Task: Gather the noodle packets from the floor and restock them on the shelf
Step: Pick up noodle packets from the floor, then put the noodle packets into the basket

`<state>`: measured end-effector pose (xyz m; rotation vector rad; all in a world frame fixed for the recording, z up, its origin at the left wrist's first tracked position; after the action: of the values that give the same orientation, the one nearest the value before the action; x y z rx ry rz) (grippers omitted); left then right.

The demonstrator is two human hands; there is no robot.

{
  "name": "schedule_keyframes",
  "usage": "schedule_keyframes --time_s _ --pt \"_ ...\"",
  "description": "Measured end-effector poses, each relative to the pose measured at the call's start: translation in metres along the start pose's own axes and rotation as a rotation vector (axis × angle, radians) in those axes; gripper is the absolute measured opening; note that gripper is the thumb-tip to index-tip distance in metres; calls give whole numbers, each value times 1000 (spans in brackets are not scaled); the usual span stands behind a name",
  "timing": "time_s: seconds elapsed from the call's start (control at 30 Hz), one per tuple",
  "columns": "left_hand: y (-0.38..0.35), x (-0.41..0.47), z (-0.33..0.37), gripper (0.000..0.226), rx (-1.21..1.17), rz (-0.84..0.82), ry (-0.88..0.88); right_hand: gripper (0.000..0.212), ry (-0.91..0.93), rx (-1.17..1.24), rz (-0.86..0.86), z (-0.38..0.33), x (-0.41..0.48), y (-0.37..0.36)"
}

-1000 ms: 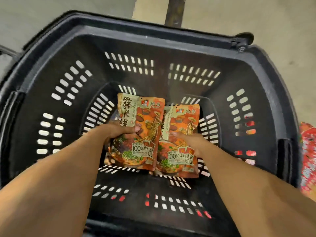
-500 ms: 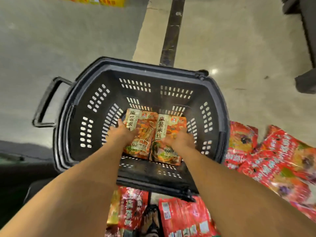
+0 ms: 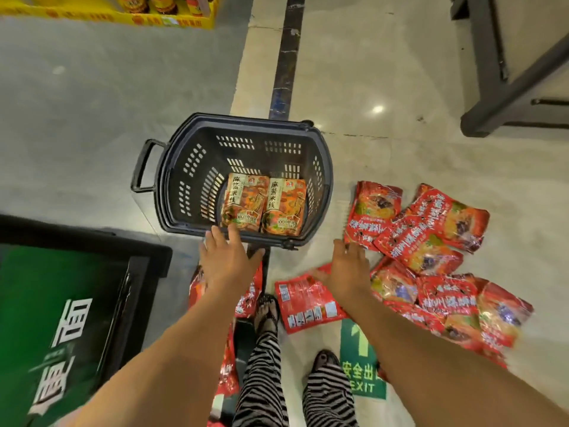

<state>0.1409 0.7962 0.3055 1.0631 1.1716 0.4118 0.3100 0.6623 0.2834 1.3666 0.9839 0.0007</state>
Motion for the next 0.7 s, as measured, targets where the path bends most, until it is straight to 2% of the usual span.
schedule_keyframes --time_s 0.17,0.37,0.53,0.7 --pt "-59 -62 25 93 3 -77 -60 85 -146 60 -90 75 -50 -46" --pt "-153 -87 38 99 64 -191 -130 92 -238 85 -198 134 -69 -135" --pt "-231 -81 40 104 174 -200 -249 94 -270 91 -191 166 -64 -211" --pt "-327 -39 52 109 179 -127 -420 96 -213 99 -93 181 -22 -295"
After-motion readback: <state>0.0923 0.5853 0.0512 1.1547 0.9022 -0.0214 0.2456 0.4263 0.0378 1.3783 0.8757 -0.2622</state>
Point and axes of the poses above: each hand's wrist, its own x-axis towards the middle knuckle, its own y-axis out of the back of the hand, z = x × y, the point moved 1 cm from there along x, towards the middle knuckle, and after that the axes turned 10 degrees about -y, right-handed, at the moved point
